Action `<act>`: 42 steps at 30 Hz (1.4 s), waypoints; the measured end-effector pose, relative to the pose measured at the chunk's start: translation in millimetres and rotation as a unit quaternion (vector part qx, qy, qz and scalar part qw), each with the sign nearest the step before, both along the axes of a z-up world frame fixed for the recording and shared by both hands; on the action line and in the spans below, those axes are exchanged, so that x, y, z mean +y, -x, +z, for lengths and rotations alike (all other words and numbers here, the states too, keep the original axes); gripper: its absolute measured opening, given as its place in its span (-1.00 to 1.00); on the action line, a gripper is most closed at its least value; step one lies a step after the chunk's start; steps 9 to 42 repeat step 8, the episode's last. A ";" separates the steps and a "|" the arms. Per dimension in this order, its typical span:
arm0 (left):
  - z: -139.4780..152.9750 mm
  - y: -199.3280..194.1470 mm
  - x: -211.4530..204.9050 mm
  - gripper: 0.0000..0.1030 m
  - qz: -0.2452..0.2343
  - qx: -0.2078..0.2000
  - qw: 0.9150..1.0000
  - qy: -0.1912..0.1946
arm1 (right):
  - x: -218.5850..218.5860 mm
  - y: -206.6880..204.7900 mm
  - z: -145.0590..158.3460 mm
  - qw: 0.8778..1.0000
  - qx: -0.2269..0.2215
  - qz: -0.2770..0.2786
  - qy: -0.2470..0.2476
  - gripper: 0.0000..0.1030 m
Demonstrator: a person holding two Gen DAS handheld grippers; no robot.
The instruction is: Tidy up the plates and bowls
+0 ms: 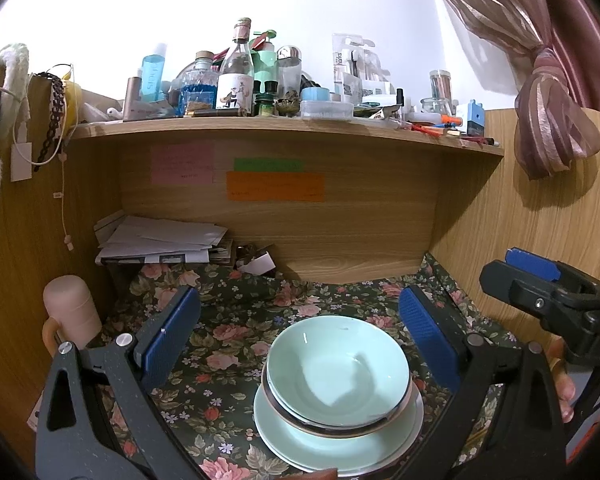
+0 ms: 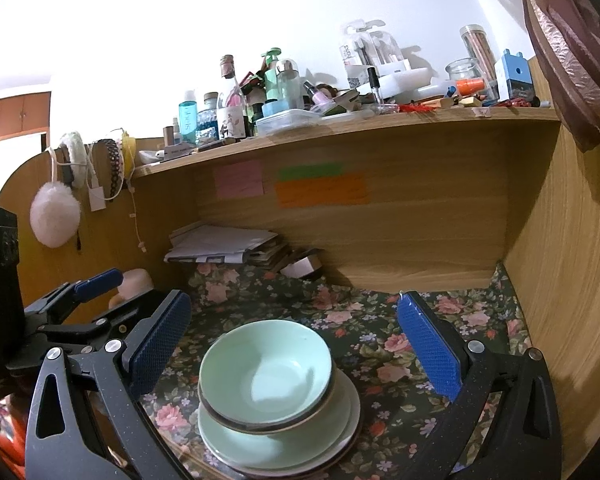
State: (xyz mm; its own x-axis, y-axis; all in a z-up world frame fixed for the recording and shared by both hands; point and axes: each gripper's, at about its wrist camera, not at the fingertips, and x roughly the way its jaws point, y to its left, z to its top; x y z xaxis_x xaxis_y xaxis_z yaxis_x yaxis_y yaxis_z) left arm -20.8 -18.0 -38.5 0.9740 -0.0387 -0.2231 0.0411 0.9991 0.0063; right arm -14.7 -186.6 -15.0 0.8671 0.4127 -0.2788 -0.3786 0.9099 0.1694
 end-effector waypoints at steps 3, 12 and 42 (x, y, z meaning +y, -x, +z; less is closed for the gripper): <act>-0.4 -0.4 0.0 0.96 0.000 -0.001 1.000 0.000 | 0.2 0.3 0.0 1.000 0.000 0.000 0.000 1.00; -0.5 -1.3 0.7 0.96 0.000 0.001 1.000 0.004 | 0.8 0.4 -0.3 1.000 0.000 -0.001 0.000 1.00; -0.5 -1.3 0.7 0.96 0.000 0.001 1.000 0.004 | 0.8 0.4 -0.3 1.000 0.000 -0.001 0.000 1.00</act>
